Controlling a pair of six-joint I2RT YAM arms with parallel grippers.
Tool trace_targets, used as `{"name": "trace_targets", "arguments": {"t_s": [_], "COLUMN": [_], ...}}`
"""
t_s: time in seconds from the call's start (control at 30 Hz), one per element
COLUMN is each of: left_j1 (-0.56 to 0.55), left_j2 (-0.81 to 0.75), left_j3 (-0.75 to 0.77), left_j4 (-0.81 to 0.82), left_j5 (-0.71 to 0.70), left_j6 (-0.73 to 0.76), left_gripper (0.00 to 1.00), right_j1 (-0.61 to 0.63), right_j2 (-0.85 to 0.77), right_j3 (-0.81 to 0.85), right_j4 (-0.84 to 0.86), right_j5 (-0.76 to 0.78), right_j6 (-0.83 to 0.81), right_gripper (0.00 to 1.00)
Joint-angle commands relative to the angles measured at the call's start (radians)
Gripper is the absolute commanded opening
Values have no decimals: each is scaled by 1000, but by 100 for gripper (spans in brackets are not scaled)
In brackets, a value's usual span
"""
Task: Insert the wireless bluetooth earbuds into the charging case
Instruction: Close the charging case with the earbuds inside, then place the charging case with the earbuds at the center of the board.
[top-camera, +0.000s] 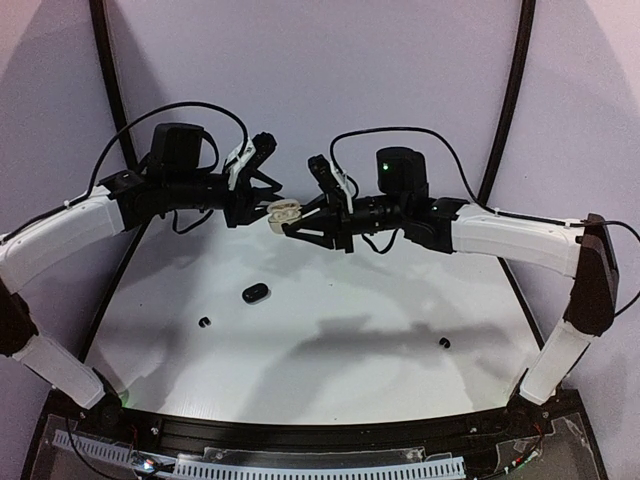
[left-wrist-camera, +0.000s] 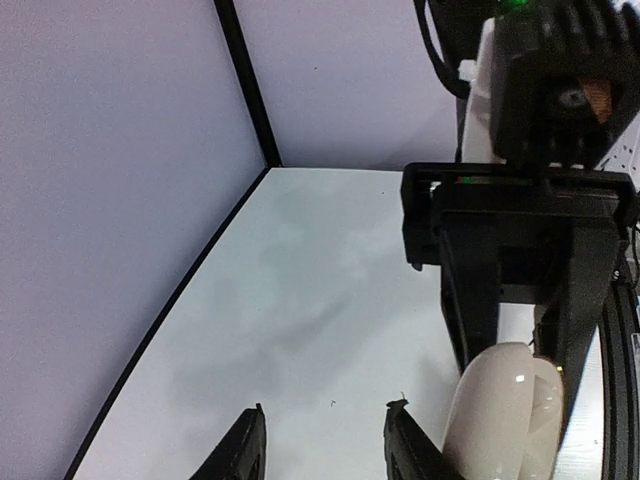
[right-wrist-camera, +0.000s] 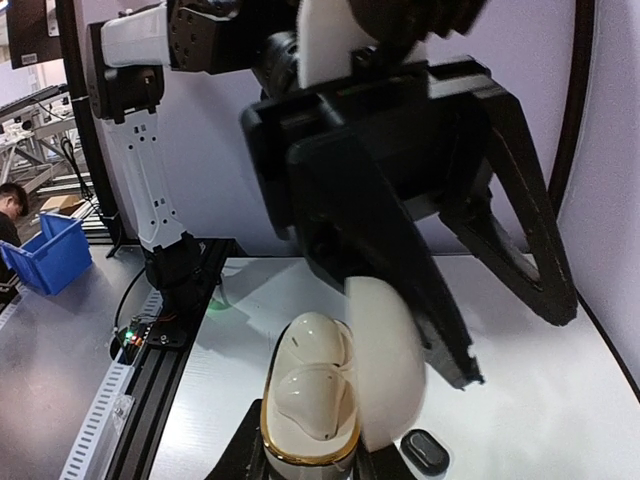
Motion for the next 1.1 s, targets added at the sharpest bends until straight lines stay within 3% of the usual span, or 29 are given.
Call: {"name": "trace_targets", "arguments": {"t_s": [0.0, 0.27, 0.37, 0.57, 0.67, 0.73, 1.07], "left_j1": [-7, -28, -29, -24, -24, -24, -24], "left_j2": [-58, -93, -96, -107, -108, -112, -120], "left_j3": [13, -5, 0, -37, -53, -62, -80], "left_j4": [-21, -41, -3, 99, 81, 68, 46], "left_j5": [94, 137, 20, -255, -269, -257, -243], "left_j6": [2, -4, -39, -99, -124, -159, -187], "left_gripper": [40, 37, 38, 58, 74, 94, 99], "right_j1": [7, -14, -71, -312, -429, -476, -630], "right_j2": [22, 41, 39, 38, 83, 115, 276], "right_j3": [47, 73, 49, -82, -138, -167, -148], "right_j4": [-49, -63, -89, -255, -353, -393, -502], "right_j5": [73, 147, 178, 238, 131, 84, 9], "right_j6": [-11, 39, 156, 483, 592, 585, 452], "right_gripper": [0, 0, 0, 0, 0, 0, 0]}}
